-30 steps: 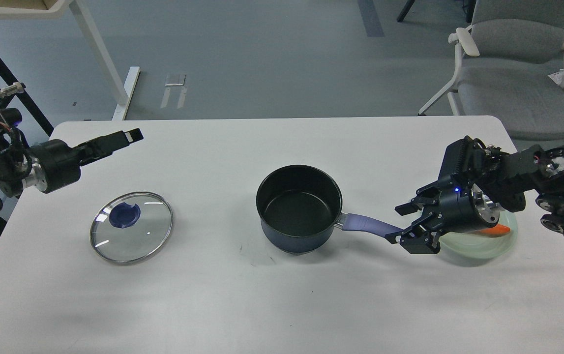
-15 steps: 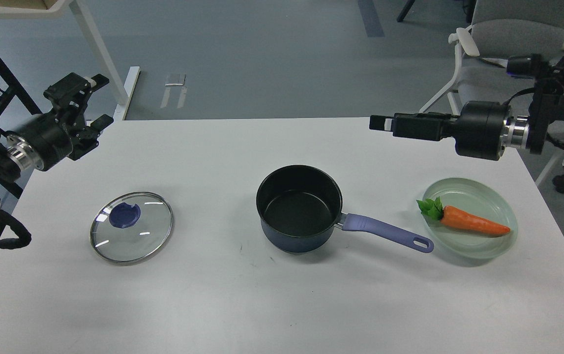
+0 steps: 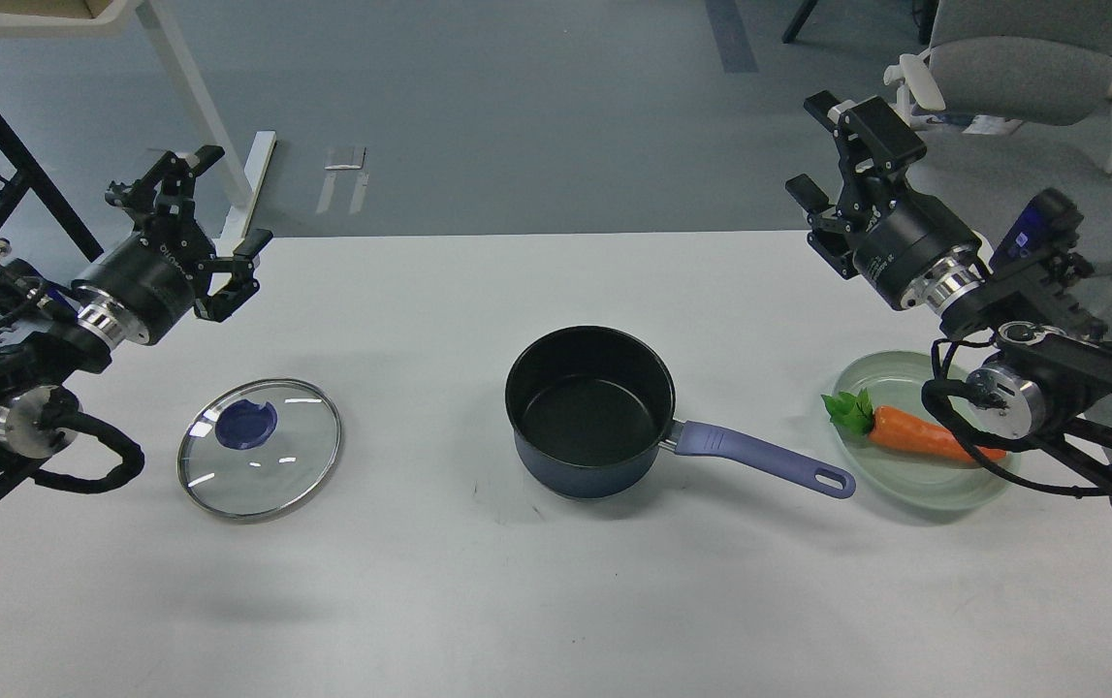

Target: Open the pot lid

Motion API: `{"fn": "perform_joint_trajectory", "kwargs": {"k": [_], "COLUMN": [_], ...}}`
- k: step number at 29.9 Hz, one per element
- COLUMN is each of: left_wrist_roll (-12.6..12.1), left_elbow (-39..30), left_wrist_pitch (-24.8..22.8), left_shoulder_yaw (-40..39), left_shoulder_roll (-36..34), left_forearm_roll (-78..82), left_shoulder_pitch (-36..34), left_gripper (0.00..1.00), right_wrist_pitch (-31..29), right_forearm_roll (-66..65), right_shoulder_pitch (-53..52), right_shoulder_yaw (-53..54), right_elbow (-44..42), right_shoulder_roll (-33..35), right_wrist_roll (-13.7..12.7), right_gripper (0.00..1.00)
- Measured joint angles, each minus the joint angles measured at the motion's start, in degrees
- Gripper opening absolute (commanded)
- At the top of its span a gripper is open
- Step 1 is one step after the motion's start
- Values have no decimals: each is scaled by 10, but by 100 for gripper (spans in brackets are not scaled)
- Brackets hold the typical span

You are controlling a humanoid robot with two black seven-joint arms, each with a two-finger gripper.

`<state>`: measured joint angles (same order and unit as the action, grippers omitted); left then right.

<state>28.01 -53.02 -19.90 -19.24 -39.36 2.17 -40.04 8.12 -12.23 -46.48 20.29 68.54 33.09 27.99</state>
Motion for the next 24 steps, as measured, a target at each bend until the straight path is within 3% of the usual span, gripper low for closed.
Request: {"fn": "perform_joint_trajectory", "kwargs": {"k": [4,7,13,16,24], "left_wrist_roll": [-7,-17,-32,-43,-62], "left_elbow": [13,25,34,38,39], "left_wrist_pitch": [-13,-28,-61,-77,-81], "left_shoulder_yaw": [-19,-21,-22,-22,-48], "left_shoulder_roll": [18,26,36,41,47], "left_forearm_roll": [0,-6,-45,-49,-52], "left_shoulder_pitch": [18,23,39,48,54], "left_gripper": [99,99,99,99,99], "right_wrist_pitch": [-17,-71,-278,-344,-361], "right_forearm_roll": [49,80,95,93,88], "right_shoulder_pitch": [26,36,56,66,80], "right_shoulder_yaw": [35,43,38,32,30], "right_elbow": [-42,-71,-150,-174,-180], "right_shoulder_roll": [-37,-47,-51,-52,-54], "right_wrist_roll": [0,0,0,0,0], "right_gripper": [99,99,99,99,100]}}
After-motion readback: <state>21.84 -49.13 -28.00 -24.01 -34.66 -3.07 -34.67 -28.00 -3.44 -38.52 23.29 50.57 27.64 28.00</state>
